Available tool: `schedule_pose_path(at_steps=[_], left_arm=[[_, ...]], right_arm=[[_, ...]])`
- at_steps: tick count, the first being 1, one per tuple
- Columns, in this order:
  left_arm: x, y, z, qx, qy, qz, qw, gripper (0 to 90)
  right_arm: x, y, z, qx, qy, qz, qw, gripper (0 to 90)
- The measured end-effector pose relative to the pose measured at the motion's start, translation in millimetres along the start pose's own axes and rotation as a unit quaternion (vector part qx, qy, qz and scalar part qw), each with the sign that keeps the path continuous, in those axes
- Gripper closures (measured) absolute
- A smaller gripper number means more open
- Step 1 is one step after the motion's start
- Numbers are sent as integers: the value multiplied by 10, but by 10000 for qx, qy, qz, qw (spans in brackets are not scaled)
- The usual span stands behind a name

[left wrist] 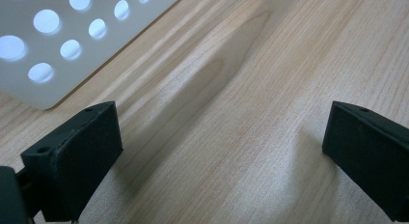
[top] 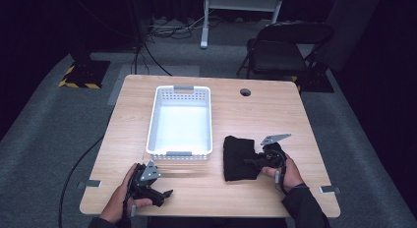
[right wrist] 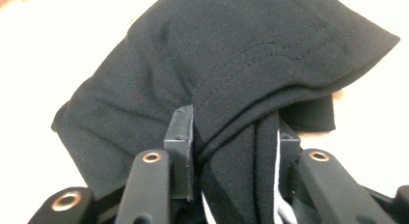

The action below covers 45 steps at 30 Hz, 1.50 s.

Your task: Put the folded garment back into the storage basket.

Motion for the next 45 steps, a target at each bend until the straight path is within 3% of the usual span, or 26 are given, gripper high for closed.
schedule_pose_path(at_steps=[11,23,35,45], left_arm=[[0,1,0,0,-2,-2,10000,3],[-1,1,1,-1,0,-6,10000,3],[-1,1,1,0,2,-3,10000,3],[-1,1,0,0,1,-2,10000,3]], right_arm=[[-53,35,57,57,-122,183,9997,675],[-115,158,178,429,-134,47,9990,676],[-138,247,241,605,30,-93,9981,676],[-151,375,343,746,-6,-130,9971,676]])
Point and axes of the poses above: each handheld gripper's, and its own axes: z roughly backward along the jaws, y roughly out of its top, x roughly to its right, the point moved 10 cm from there along -z, roughly forward along the jaws, and after that the axes turned 2 degrees about x, right-handed, at the moved point
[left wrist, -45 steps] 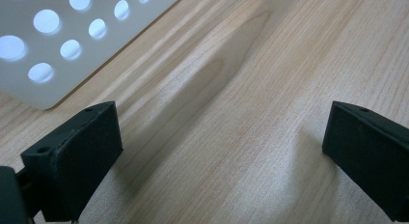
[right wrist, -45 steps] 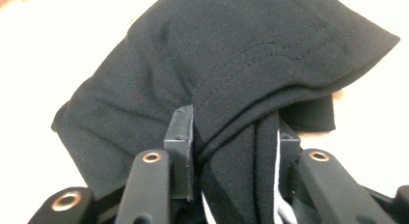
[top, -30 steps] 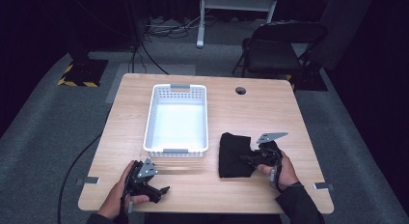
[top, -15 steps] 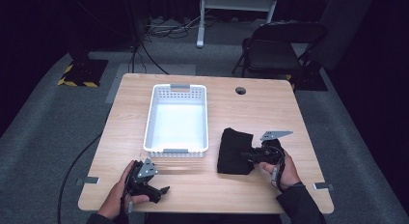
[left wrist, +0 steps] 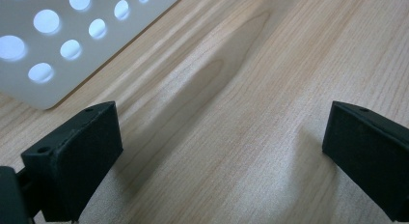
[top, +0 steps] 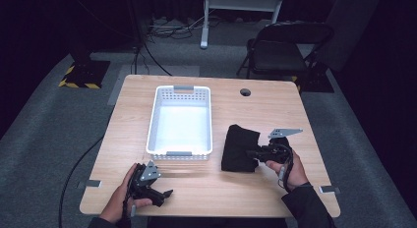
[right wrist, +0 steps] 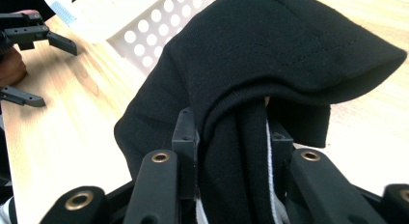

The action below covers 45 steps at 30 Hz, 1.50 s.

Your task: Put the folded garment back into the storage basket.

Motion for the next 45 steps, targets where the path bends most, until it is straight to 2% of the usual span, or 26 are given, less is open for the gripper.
schedule_pose_path(at_steps=[27,45], left_arm=[[2,2,-2,-1,-7,9,10000,2],[2,1,-2,-1,-6,8,10000,3]], right_arm=[[-53,320,123,189,-38,194,9996,675],[-71,465,152,305,-52,214,9993,673]])
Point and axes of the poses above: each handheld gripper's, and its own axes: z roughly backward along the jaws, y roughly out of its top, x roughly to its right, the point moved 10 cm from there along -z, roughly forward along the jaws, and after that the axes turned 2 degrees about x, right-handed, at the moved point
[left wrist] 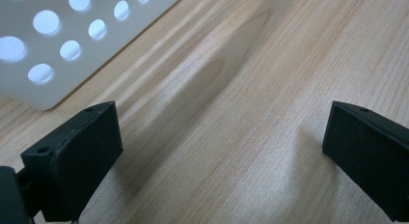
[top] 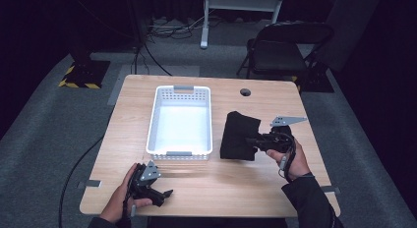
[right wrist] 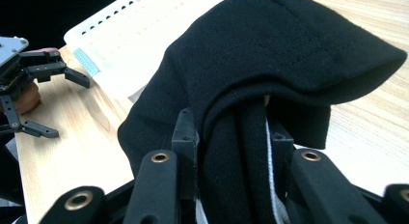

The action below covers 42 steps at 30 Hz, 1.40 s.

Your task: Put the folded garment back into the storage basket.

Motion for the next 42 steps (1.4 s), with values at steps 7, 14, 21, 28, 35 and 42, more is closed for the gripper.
schedule_pose_path(at_steps=[7,14,21,28,35,42], left_arm=[[0,0,0,0,0,0,10000,3],[0,0,0,1,0,1,10000,3],[0,0,0,0,0,0,10000,3],[0,0,0,0,1,-2,10000,3],[0,0,0,1,2,-2,10000,3],[0,0,0,0,2,-2,10000,3]], right_arm=[[1,33,-20,0,12,11,10000,673],[-12,81,-30,15,22,32,10000,673],[-50,177,-48,49,34,90,9999,672],[-76,240,-87,35,84,110,9999,671],[-136,315,-125,35,127,182,9997,671],[-154,345,-136,57,162,159,9997,671]])
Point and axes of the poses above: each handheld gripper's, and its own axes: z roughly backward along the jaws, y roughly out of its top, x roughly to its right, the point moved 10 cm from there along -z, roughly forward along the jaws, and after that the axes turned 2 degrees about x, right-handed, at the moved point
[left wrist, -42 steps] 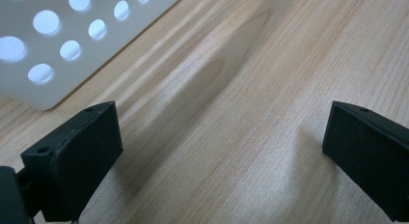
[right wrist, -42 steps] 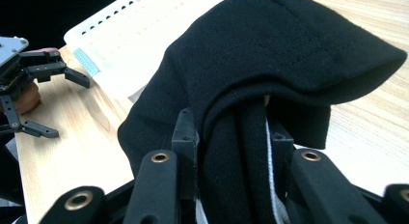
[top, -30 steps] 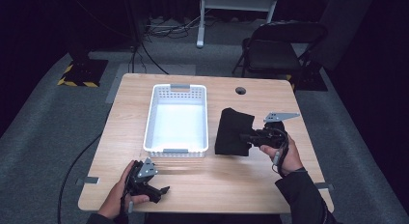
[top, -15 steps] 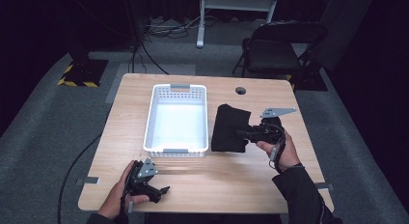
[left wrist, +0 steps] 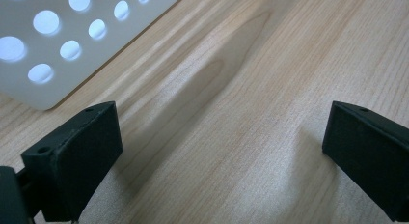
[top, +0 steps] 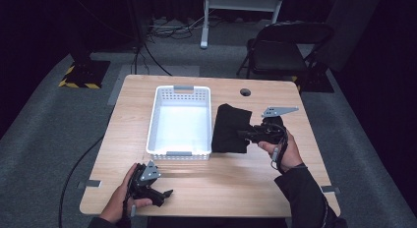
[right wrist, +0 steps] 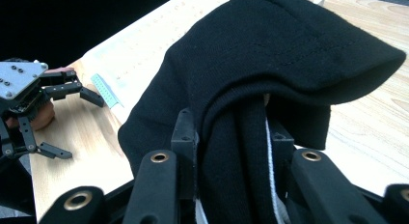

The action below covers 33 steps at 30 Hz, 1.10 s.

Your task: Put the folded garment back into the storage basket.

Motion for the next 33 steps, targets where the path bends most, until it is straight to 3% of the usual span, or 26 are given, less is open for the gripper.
schedule_pose_path(at_steps=[12,33], left_arm=[[0,0,0,0,0,-1,10000,3],[0,0,0,0,0,0,10000,3]], right_arm=[[-73,128,-53,52,70,8,10000,671],[-160,263,-373,-29,189,-55,9998,670]])
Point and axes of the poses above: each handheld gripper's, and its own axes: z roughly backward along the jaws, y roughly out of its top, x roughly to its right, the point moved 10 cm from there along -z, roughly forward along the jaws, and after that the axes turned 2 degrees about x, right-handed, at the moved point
